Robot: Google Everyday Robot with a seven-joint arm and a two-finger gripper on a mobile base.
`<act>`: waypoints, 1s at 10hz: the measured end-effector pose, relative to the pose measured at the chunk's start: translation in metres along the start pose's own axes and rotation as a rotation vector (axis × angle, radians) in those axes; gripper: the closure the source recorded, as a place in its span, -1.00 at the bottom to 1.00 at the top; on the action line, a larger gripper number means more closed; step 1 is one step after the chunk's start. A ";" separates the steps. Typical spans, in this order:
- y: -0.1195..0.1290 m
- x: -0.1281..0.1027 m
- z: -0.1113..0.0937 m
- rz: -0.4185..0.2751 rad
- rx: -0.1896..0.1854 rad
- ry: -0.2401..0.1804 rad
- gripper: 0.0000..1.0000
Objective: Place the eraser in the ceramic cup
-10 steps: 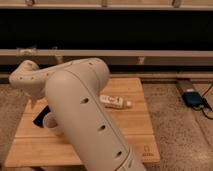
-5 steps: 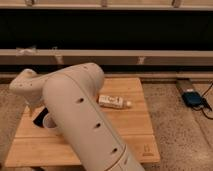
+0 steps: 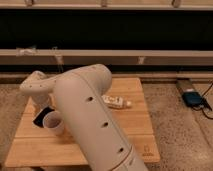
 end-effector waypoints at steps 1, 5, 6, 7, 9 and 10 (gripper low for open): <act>0.002 0.000 0.002 -0.002 0.002 0.001 -0.60; 0.009 -0.007 0.015 -0.047 0.030 0.027 -0.60; 0.011 -0.008 0.018 -0.053 0.031 0.033 -0.60; 0.014 -0.009 0.022 -0.056 0.033 0.040 -0.57; 0.015 -0.009 0.029 -0.049 0.035 0.064 -0.23; 0.016 -0.010 0.030 -0.034 0.026 0.077 -0.02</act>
